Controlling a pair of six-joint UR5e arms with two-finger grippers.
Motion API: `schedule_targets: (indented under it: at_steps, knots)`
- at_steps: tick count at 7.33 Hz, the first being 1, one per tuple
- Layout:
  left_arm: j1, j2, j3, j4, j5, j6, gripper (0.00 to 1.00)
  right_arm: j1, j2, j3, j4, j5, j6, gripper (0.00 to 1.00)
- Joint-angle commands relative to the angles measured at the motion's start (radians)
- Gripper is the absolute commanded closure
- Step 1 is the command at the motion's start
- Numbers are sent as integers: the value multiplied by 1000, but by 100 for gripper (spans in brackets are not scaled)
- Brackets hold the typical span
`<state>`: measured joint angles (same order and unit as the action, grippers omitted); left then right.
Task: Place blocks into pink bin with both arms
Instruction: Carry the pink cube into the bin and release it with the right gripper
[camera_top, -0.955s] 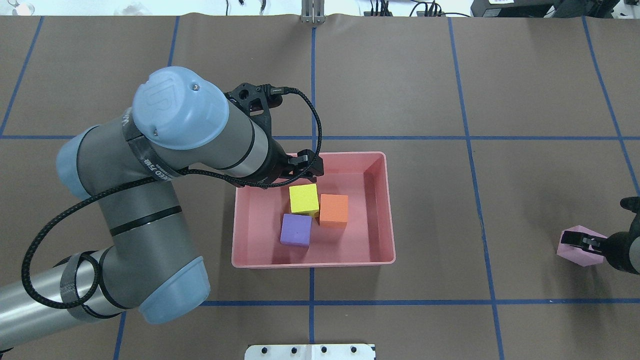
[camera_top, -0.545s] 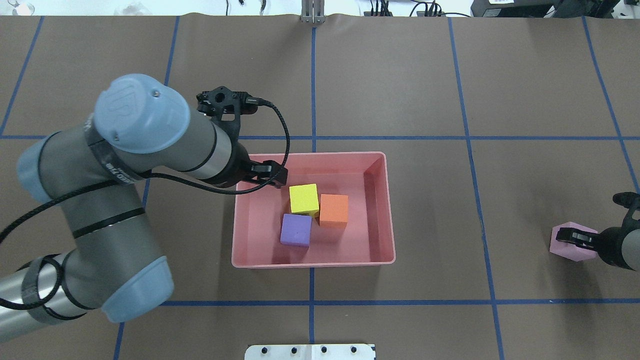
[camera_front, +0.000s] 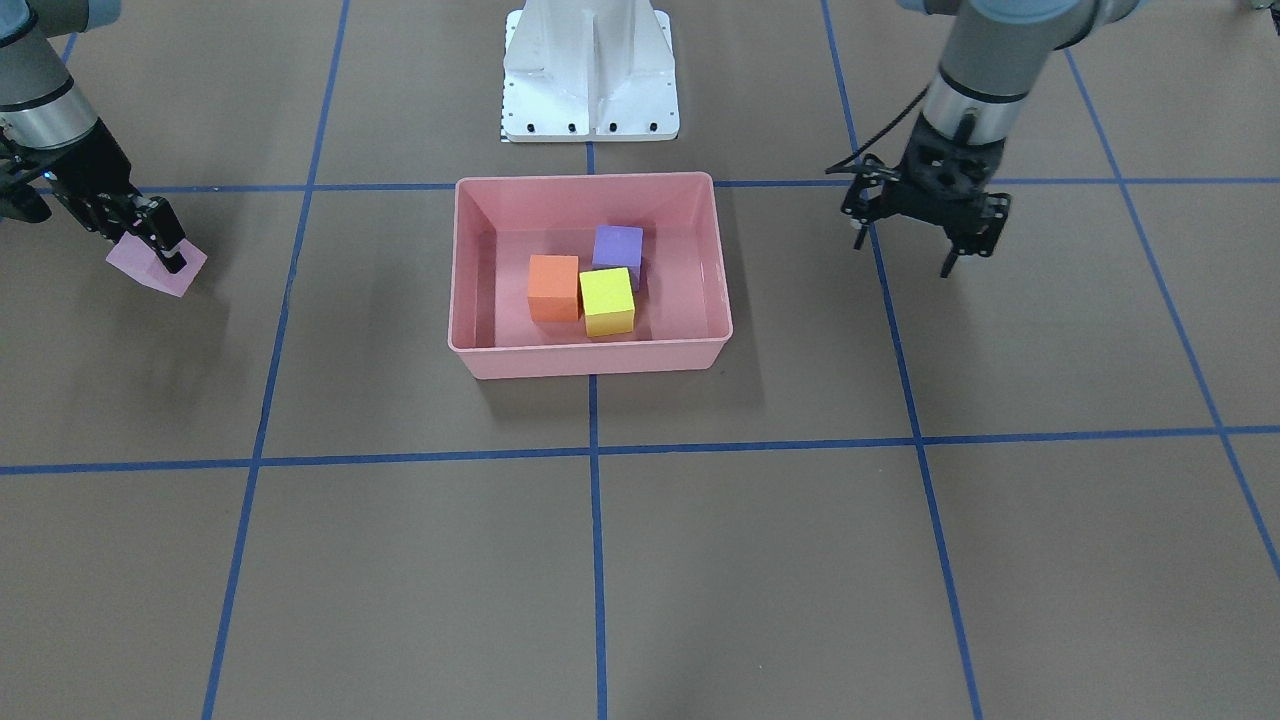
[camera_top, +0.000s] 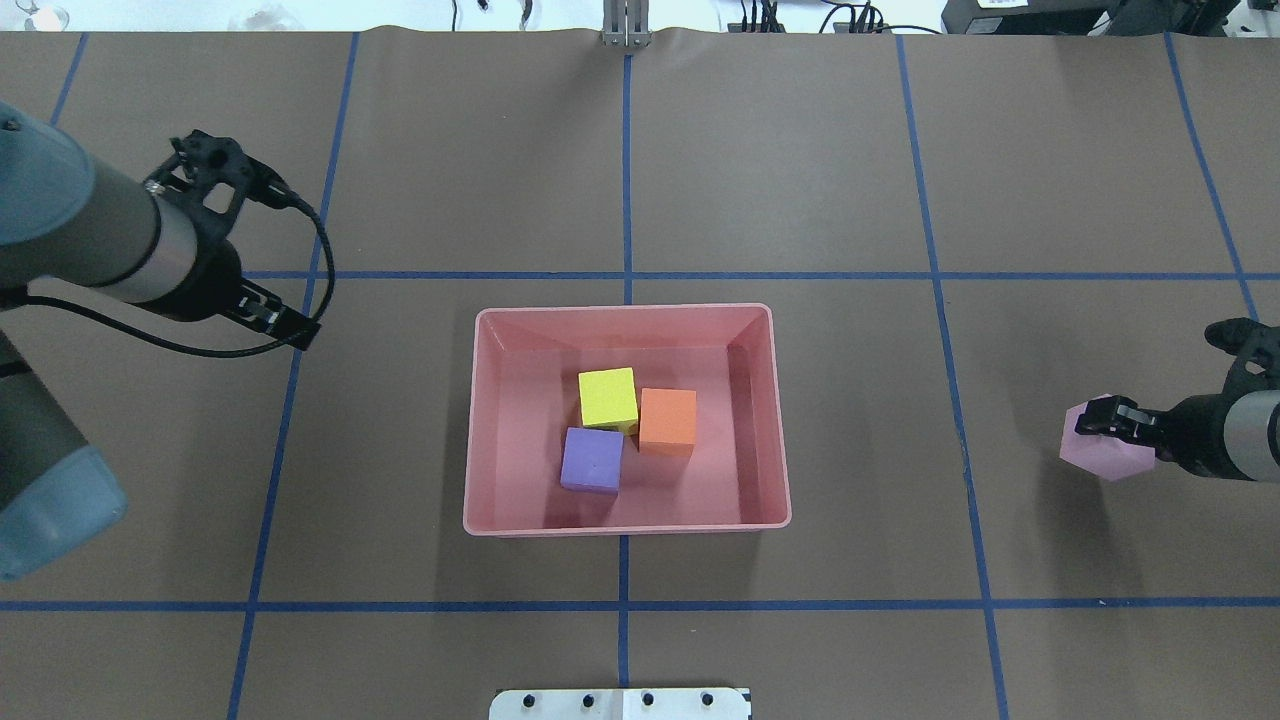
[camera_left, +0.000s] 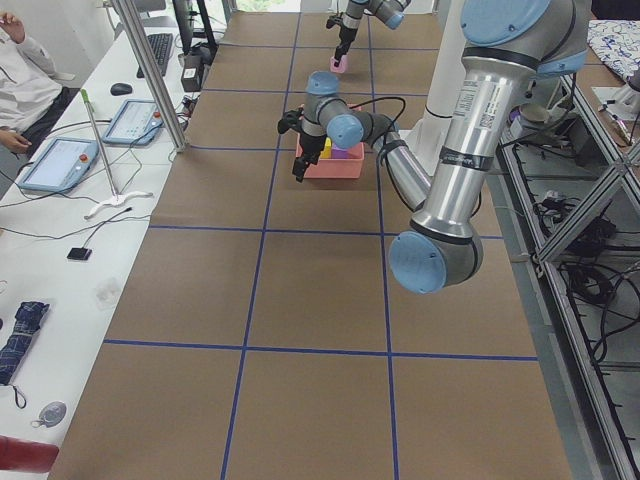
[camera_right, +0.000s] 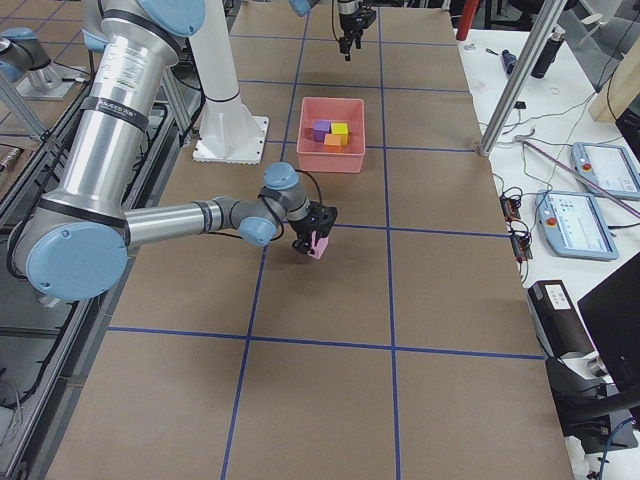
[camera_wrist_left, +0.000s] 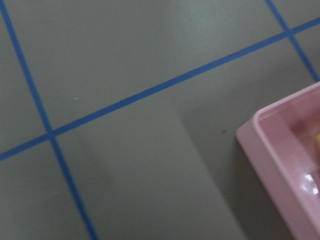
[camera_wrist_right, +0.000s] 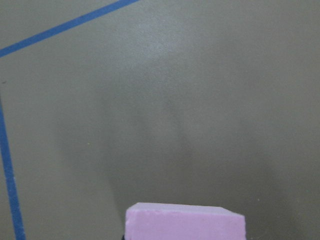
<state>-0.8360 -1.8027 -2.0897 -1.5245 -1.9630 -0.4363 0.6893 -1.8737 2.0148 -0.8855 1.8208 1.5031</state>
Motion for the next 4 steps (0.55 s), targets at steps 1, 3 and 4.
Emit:
schedule_targets:
  at_steps: [1,3,4]
  knots:
    - [-250,119,28,3,-202,277,0,47,278,108,-409,41,-1,100]
    - [-479,251,57,-5,-232,292,0,7,603,137,-823,35,14,100]
    - [-571,305,112,-9,-231,303,0,-38,743,133,-981,28,19,100]
